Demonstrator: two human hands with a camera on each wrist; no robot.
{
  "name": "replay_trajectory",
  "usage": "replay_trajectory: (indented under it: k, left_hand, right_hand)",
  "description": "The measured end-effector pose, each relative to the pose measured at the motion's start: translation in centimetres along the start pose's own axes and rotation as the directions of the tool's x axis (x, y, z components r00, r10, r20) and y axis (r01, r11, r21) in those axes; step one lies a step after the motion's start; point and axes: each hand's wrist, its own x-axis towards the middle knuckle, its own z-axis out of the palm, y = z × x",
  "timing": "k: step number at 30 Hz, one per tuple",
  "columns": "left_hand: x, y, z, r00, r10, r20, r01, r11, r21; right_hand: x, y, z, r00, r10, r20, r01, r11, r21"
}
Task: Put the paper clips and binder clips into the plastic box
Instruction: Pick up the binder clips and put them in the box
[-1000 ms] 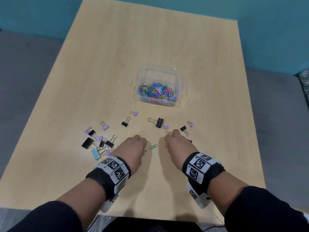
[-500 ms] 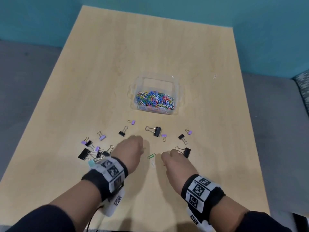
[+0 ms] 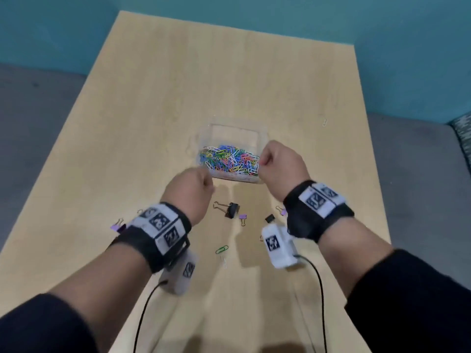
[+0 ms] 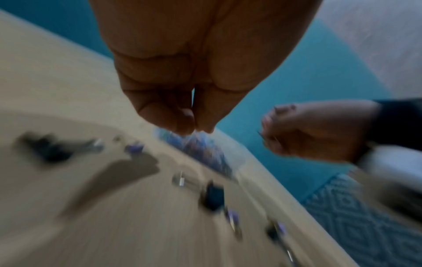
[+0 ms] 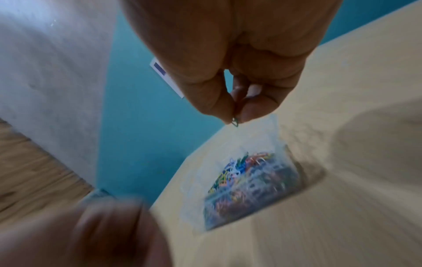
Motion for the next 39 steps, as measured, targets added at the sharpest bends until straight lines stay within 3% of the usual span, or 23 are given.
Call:
replay_trajectory:
  k: [2, 4, 6, 8, 14, 21, 26, 28, 30, 31, 33, 35, 36, 37, 38, 39]
  left_hand:
    - [-3.2, -0.7, 2.3, 0.977, -0.060, 0.203, 0.051, 0.997, 0.051]
    - [-5.4, -0.8, 4.2, 0.954, -0.086, 0.288, 0.077, 0.996, 0.042]
    - [-6.1, -0.6, 5.3, 0.961, -0.066, 0.267, 0.052, 0.997, 0.060]
    - [-6.3, -0.2, 5.8, 0.968, -0.017, 0.252, -0.013, 0.993, 0.115]
    - [-6.8, -0.6, 6.2, 0.954, 0.120, 0.275, -0.170, 0.971, 0.166]
    - [-7.4, -1.3, 6.9, 0.930, 0.190, 0.314, -0.284, 0.914, 0.290]
    - [-7.7, -0.8, 6.9, 0.920, 0.230, 0.317, -0.317, 0.913, 0.257]
    - [-8.1, -0.4, 6.4, 0.946, 0.174, 0.272, -0.239, 0.945, 0.225]
    - [-7.8, -0.4, 5.4, 0.984, -0.040, 0.172, 0.027, 0.997, 0.075]
    - [-7.7, -0.5, 5.0, 0.981, -0.147, 0.127, 0.152, 0.988, -0.031]
    - [-7.9, -1.3, 4.5, 0.955, -0.274, 0.110, 0.295, 0.901, -0.317]
    - [-8.3, -1.4, 4.0, 0.930, -0.311, 0.194, 0.363, 0.704, -0.611]
    - [-8.7, -1.2, 3.8, 0.908, -0.329, 0.260, 0.410, 0.564, -0.717]
    - [-9.0, -0.9, 3.7, 0.882, -0.345, 0.321, 0.454, 0.437, -0.777]
    - [-9.3, -0.6, 3.7, 0.859, -0.358, 0.365, 0.486, 0.350, -0.801]
    - [-9.5, -0.5, 3.7, 0.845, -0.369, 0.388, 0.507, 0.319, -0.801]
  right_hand:
    - [2.9, -1.2, 0.1, 0.999, -0.016, 0.043, 0.017, 0.999, -0.028]
    - [4.7, -1.6, 0.6, 0.992, -0.037, 0.124, 0.042, 0.998, -0.038]
    - [5.9, -1.0, 0.3, 0.992, -0.030, 0.120, 0.033, 0.999, -0.024]
    - [6.7, 0.9, -1.2, 0.999, 0.013, 0.029, -0.013, 1.000, -0.004]
    - [9.3, 10.1, -6.8, 0.937, 0.311, -0.160, -0.325, 0.944, -0.065]
    - [13.8, 13.1, -9.0, 0.897, 0.419, -0.140, -0.430, 0.900, -0.063]
    - [16.8, 13.3, -8.1, 0.892, 0.448, -0.066, -0.452, 0.881, -0.137]
    - [18.0, 13.4, -7.9, 0.904, 0.426, -0.033, -0.427, 0.896, -0.123]
    - [18.1, 12.7, -7.8, 0.900, 0.436, 0.023, -0.419, 0.876, -0.238]
    - [18.0, 12.2, -7.8, 0.885, 0.464, 0.031, -0.423, 0.830, -0.363]
    - [18.2, 12.9, -7.7, 0.851, 0.524, 0.024, -0.373, 0.636, -0.675]
    - [20.6, 16.2, -6.7, 0.886, 0.454, 0.092, -0.221, 0.587, -0.779]
    - [20.7, 16.6, -6.4, 0.908, 0.401, 0.125, -0.160, 0.606, -0.779]
    - [19.7, 16.0, -6.3, 0.929, 0.354, 0.104, -0.183, 0.686, -0.704]
    - [18.3, 15.1, -6.2, 0.948, 0.315, 0.055, -0.226, 0.782, -0.581]
    - [15.9, 13.2, -6.2, 0.963, 0.270, -0.012, -0.246, 0.859, -0.449]
